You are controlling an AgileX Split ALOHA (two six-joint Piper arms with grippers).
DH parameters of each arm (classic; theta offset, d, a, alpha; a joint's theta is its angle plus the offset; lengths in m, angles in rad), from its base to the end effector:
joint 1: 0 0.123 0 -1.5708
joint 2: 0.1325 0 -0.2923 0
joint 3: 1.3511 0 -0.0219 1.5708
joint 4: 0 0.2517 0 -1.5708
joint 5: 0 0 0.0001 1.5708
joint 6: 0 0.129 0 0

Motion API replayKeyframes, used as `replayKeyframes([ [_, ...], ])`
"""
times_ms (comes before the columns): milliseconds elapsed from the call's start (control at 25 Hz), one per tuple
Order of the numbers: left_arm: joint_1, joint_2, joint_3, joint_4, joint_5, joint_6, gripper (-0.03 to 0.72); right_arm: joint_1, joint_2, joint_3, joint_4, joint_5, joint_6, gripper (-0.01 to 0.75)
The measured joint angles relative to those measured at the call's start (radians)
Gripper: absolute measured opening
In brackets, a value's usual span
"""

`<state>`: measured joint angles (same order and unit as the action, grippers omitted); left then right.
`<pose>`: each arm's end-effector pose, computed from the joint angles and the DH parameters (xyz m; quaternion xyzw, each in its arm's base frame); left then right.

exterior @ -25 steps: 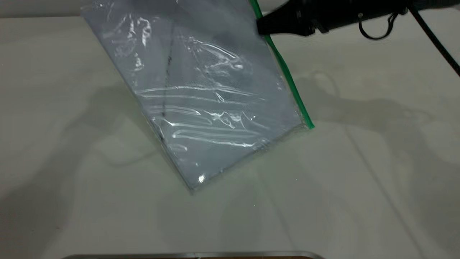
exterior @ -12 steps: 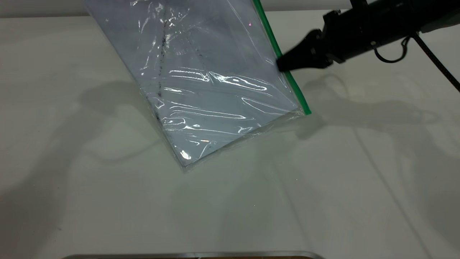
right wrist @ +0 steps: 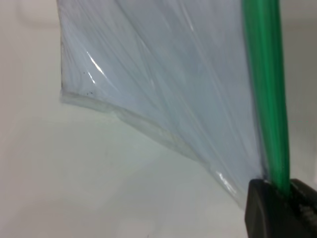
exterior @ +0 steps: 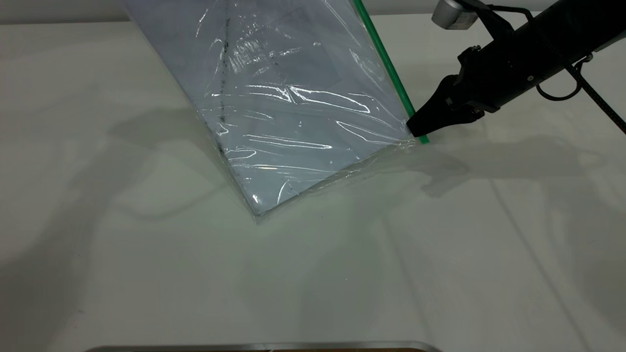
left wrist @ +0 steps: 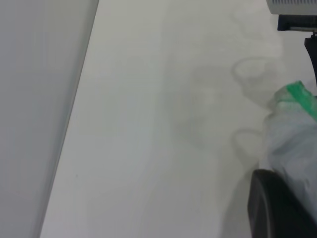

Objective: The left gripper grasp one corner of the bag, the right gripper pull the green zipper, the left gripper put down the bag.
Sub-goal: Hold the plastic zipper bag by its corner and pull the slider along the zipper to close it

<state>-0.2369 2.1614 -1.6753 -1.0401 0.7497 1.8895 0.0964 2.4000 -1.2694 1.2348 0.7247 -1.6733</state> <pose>0.4716 -0.1919 0.1869 0.6032 0.6612 -0.1423 0.4228 0.3998 0.1198 -0.0139 -0.3307 0.8770 0.2961 0.1840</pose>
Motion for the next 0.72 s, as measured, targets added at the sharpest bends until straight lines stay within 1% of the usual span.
replayKeyframes([
  [400, 0.002, -0.002, -0.002, -0.002, 0.007, 0.0, 0.051, -0.001, 0.002, 0.001, -0.051, 0.016, 0.03, 0.049],
  [600, 0.006, -0.002, -0.005, -0.002, 0.019, -0.029, 0.051, -0.003, 0.004, 0.007, 0.046, 0.009, 0.026, 0.064],
  [720, 0.006, 0.001, -0.007, -0.001, 0.037, -0.063, 0.051, -0.006, 0.005, 0.009, 0.11, 0.005, -0.001, 0.089],
])
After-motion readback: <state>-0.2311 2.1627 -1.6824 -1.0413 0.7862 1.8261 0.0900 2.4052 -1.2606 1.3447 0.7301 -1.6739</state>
